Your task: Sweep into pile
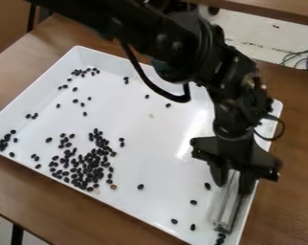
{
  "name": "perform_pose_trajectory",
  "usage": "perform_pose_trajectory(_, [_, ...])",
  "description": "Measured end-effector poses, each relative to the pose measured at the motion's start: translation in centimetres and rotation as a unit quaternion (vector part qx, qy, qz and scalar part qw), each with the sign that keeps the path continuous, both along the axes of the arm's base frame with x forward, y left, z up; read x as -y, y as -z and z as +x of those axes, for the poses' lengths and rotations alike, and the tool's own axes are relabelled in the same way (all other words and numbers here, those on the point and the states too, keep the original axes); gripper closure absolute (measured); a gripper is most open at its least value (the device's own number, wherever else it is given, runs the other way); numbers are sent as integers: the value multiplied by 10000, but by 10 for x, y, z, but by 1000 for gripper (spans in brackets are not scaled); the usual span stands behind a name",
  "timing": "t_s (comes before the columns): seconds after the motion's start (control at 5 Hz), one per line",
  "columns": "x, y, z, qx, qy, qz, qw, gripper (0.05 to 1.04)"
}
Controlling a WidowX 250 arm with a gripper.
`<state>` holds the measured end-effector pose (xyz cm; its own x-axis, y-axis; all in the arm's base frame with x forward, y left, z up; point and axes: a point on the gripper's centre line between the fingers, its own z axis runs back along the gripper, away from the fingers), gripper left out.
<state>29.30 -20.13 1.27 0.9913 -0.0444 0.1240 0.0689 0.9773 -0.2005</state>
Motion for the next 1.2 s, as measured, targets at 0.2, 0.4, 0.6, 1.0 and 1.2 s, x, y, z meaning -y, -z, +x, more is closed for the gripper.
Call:
perform_pose_trajectory(0.2, [-9,2,6,-9,-12,-57,10000,731])
perform_pose_trajectory(0.4, [-47,7,9,-68,-267,224,9994,731])
perform_pose_trajectory(0.6, [-84,9,9,-257,-702,458,9962,731])
perform_pose_trajectory(1.0, [-188,11,4,-558,-1407,1422,9782,731])
perform_pose_trajectory(1.2, [-236,13,-6,-635,-1463,1589,9743,731])
